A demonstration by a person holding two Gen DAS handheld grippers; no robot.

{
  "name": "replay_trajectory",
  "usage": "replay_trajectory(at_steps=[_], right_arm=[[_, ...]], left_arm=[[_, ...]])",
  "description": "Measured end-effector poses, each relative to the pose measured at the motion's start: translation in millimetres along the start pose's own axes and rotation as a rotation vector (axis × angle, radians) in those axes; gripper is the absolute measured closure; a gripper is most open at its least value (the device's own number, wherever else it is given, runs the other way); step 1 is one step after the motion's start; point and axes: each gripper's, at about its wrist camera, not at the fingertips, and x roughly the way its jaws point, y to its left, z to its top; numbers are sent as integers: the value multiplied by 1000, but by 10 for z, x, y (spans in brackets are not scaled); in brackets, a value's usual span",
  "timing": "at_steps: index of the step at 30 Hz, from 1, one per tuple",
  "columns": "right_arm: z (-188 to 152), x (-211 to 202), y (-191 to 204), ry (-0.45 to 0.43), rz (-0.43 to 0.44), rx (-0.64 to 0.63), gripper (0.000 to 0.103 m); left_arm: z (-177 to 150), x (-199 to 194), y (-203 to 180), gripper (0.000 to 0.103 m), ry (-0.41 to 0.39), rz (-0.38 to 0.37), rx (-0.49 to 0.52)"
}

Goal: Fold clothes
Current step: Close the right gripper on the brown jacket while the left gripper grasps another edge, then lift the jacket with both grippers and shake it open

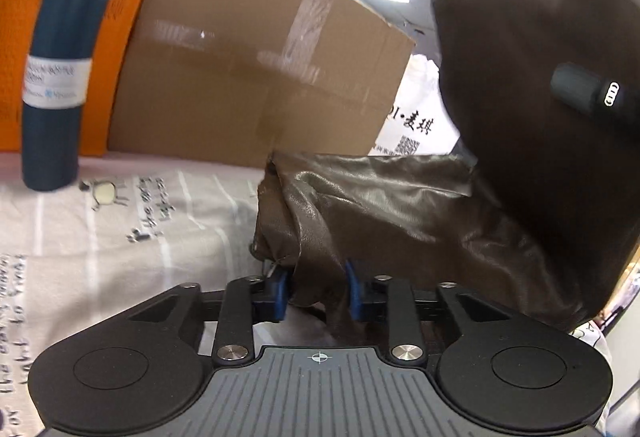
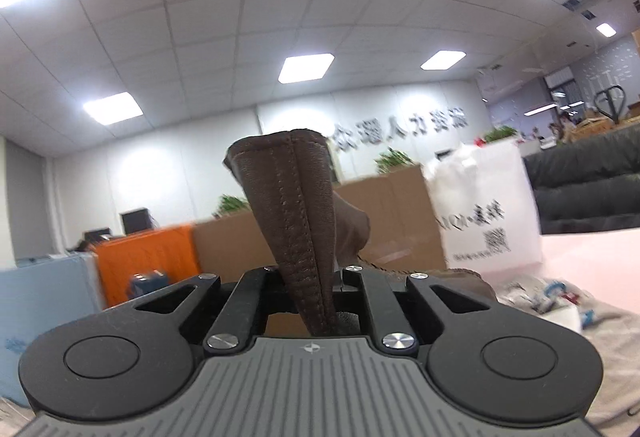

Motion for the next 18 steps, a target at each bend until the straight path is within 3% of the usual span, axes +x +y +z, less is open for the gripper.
replay_trajectory(at_steps=[6,13,18], right_arm=[[328,-169,509,-82,164,34,98],[619,-335,1119,-147,347,94,98],[532,-323,1633,-95,487,187,98]], left_arm=[[79,-400,75,83,-78,-6,-10],[157,-1297,449,83,-128,-44,-46],[-19,-2124,820,83,-158,7,-66]])
